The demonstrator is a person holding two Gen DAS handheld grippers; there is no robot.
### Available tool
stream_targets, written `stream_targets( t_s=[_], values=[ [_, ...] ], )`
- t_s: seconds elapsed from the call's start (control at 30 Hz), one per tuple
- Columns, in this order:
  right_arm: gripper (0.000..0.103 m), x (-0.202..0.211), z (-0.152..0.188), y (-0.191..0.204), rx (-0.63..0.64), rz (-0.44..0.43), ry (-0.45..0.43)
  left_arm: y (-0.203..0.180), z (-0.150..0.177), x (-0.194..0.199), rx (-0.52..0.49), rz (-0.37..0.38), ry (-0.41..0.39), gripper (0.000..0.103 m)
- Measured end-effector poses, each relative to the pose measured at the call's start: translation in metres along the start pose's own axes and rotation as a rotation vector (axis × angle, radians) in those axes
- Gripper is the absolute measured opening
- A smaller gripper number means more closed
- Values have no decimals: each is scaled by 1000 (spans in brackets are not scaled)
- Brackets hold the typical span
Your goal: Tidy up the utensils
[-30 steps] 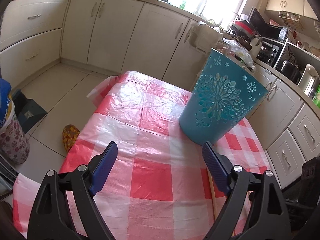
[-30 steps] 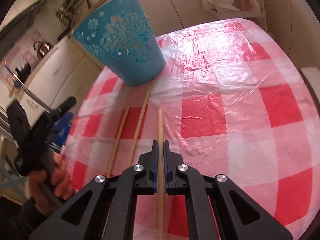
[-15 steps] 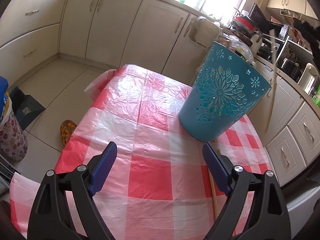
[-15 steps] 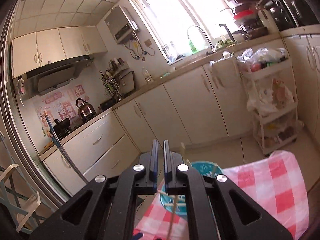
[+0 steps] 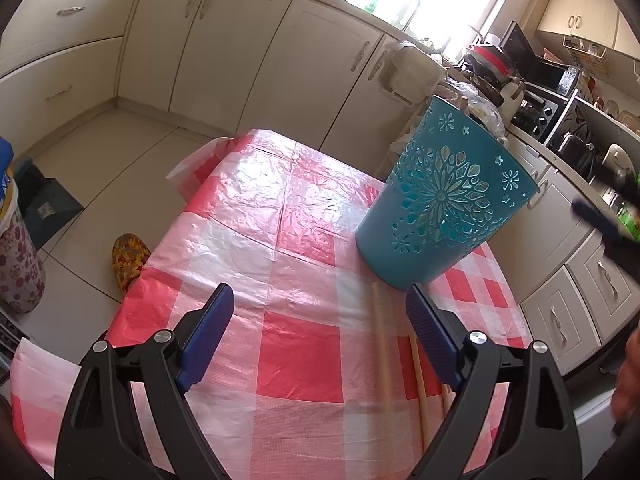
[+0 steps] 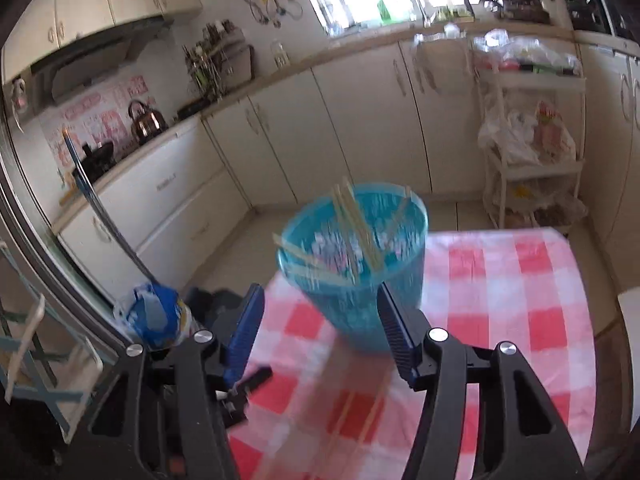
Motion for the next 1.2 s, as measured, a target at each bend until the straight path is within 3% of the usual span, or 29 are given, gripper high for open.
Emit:
stream_targets(
  t_s=[0.03,0.1,0.2,0.3,0.4,0.53,0.63,0.67,0.7,0.8,0.93,1.03,1.2],
  values=[
    [55,-14,24,-5,-10,7,75,1,-1,2,6,-8,-12,84],
    [40,-40,64,-8,-25,5,193,11,-7,13,47,-34,-76,84],
    [37,-70,94,5,-7,-19,266,39,-14,32,183,-62,-166,84],
    [37,-96,99,28,14,-39,278,71,-16,43,338,-84,-214,84],
    [37,-124,95,48,34,-31,288,90,-16,48,428,-108,-239,84],
    [37,-160,91,66,67,21,305,106,-16,59,482,-142,-285,84],
    [37,-177,95,76,196,98,309,114,-14,58,512,-133,-280,85],
    [33,-179,96,78,240,121,310,115,-14,56,517,-130,-276,85],
    [19,-178,99,79,294,147,312,115,-14,56,517,-127,-272,85],
    [6,-168,106,76,334,124,346,107,-16,55,468,-123,-276,85],
    [6,-138,117,64,274,61,366,93,-18,56,397,-130,-282,86],
    [6,-99,112,52,151,-8,320,91,-18,54,385,-131,-273,87],
    [6,-19,56,48,-28,-182,102,86,-18,50,360,-137,-257,88]
  ],
)
Point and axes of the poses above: each gripper's, at about its wrist camera, not at the fingertips, and x roughly against the way its jaws point, y to its left, z to its underside, the point moved 10 cm from there along -x, roughly the way its jaws point, and after that the axes turned 1 degree about -x, right-handed, at the moved point
